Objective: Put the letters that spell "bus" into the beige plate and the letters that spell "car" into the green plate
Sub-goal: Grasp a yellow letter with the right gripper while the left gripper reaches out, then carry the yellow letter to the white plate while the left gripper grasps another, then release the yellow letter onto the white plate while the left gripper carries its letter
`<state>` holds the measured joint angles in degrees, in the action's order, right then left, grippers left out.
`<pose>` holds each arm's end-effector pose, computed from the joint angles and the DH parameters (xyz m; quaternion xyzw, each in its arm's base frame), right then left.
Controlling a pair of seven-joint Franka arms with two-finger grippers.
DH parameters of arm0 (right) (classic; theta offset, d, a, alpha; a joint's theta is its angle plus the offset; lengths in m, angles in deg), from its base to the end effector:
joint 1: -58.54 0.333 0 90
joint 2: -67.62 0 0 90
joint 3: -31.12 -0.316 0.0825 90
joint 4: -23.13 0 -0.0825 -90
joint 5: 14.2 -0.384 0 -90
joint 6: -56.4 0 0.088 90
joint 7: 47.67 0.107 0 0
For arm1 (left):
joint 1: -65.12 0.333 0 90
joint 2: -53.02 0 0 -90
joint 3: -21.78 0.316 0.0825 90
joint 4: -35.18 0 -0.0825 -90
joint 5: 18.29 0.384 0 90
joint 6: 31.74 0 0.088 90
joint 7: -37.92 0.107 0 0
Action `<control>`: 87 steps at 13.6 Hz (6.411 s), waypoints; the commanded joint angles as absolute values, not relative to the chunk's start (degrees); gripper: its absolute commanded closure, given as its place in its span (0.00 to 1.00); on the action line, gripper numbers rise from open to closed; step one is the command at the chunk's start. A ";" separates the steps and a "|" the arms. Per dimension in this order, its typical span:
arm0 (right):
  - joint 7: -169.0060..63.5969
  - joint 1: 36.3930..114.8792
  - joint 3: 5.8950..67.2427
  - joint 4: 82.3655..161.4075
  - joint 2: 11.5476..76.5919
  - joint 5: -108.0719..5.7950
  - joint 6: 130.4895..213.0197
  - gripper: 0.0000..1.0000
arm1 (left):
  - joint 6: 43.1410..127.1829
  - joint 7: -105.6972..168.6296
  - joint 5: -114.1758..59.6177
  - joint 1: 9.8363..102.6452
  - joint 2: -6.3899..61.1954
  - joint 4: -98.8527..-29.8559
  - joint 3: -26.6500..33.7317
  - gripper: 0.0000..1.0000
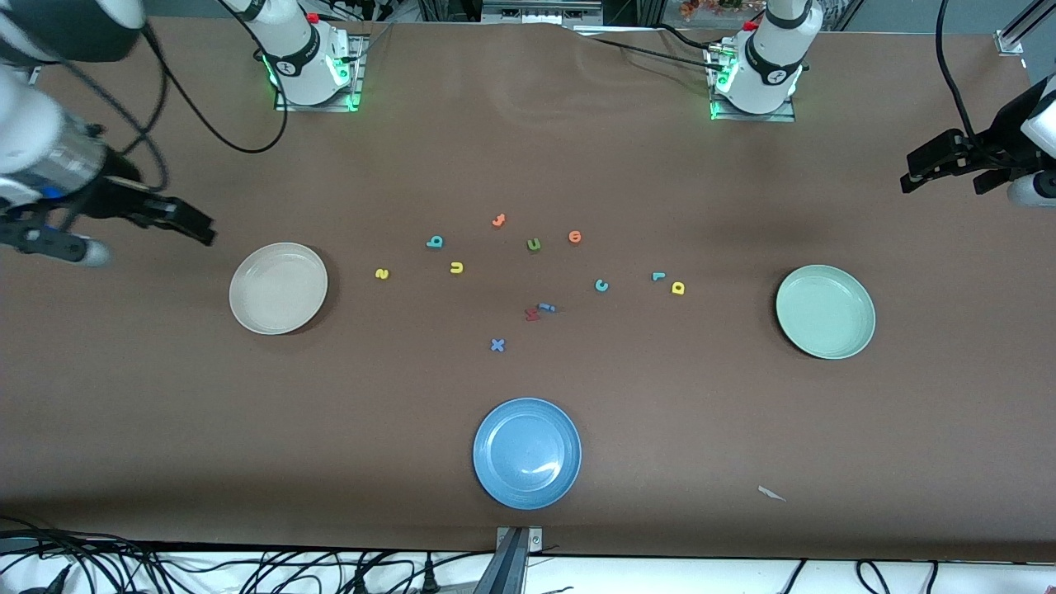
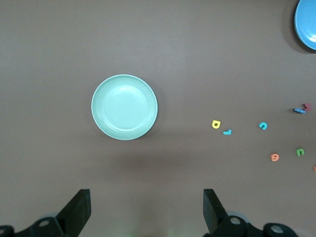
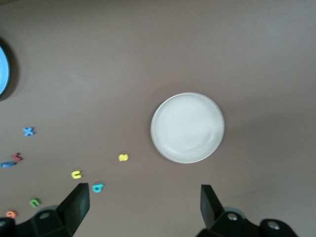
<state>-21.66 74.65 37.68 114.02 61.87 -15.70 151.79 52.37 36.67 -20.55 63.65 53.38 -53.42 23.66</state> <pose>0.5811 0.1034 0.5682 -0.9895 0.1443 0.0123 0.0037 0.5419 -0.0006 0.6308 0.9991 0.0132 -0.0362 0.0195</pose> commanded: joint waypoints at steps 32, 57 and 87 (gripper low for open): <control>-20.60 79.02 27.86 148.81 42.49 -15.00 204.14 0.01 | 88.21 37.30 -23.03 55.89 37.65 -75.55 19.59 0.00; -23.46 78.84 35.93 138.72 52.15 -15.87 174.12 0.84 | 110.12 32.47 -25.67 47.01 25.60 -87.86 19.32 0.04; -16.78 74.27 26.39 140.73 52.51 -25.37 178.38 0.01 | 109.68 32.64 -25.06 46.92 27.53 -86.90 19.14 0.96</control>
<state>-24.30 74.61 30.14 139.98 52.24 -24.93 175.98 109.94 32.30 -24.24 47.50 25.71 -86.22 18.82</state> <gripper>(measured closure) 0.004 0.727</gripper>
